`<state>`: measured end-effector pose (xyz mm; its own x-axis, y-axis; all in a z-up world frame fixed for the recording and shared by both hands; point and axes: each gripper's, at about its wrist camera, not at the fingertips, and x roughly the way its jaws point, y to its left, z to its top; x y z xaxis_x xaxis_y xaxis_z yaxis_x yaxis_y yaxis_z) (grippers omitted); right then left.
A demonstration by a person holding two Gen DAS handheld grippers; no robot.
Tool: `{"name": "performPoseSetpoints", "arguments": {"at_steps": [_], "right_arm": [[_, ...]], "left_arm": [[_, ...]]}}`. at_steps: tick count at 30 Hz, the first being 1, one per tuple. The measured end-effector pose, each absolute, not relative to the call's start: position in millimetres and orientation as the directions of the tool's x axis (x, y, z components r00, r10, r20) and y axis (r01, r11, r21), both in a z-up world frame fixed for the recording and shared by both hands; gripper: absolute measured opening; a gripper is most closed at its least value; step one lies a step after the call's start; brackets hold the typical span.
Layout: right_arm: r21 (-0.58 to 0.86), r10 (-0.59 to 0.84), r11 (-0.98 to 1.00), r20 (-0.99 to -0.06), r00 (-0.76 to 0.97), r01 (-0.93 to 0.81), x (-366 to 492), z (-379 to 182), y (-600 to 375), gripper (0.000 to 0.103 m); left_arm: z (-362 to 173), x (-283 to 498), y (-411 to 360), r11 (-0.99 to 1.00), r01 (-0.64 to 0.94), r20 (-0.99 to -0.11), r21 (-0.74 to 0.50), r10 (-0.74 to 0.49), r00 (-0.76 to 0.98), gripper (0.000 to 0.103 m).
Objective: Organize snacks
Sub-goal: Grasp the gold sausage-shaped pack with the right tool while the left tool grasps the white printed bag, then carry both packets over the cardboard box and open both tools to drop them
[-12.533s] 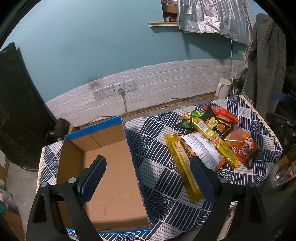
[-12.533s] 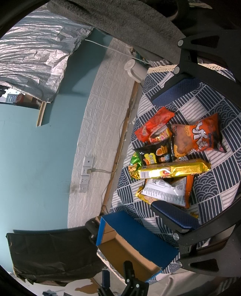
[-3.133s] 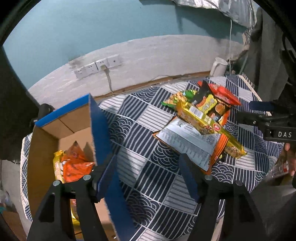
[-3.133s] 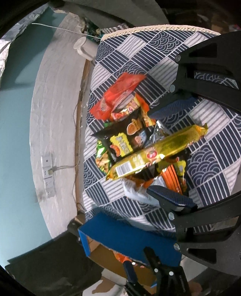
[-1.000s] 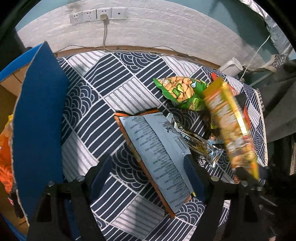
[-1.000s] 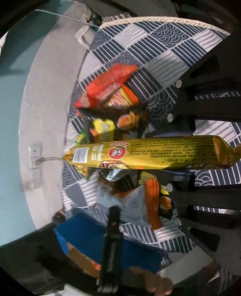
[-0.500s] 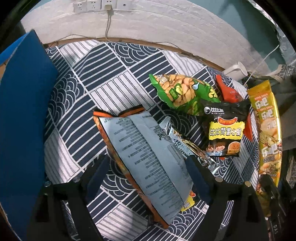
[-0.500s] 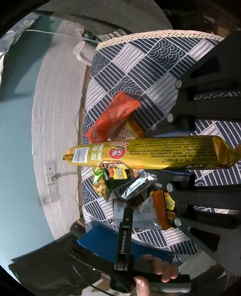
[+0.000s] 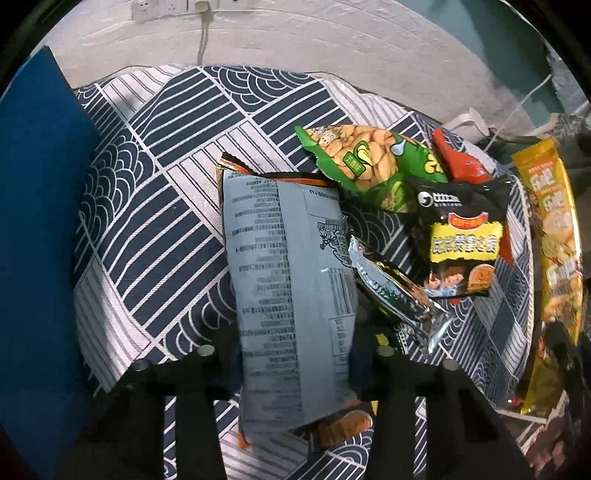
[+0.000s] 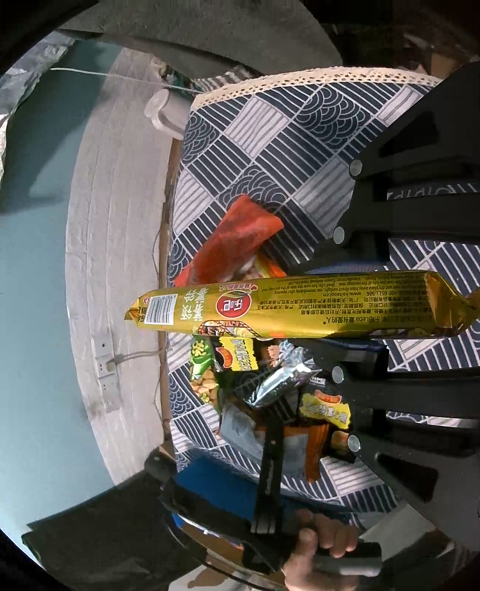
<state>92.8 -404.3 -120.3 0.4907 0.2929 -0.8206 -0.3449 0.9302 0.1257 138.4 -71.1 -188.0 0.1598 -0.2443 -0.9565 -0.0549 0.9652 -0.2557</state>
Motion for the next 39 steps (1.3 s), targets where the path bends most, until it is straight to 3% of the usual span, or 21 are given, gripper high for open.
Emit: {"name": "performPoseSetpoints", "arguments": {"at_steps": [24, 39], "right_arm": [[0.1, 0.298, 0.927, -0.78, 0.549, -0.361, 75.2, -79.1, -382.3, 0.026], [0.096, 0.326, 0.914, -0.754, 0.57, -0.394, 66.4, -51.3, -349.1, 0.026]], "left_arm": [[-73.0, 80.1, -57.3, 0.985, 0.169, -0.881, 0.022, -0.06, 0.47, 0.035], [-31.7, 52.8, -24.2, 0.987, 0.157, -0.833, 0.039, -0.054, 0.551, 0.034]]}}
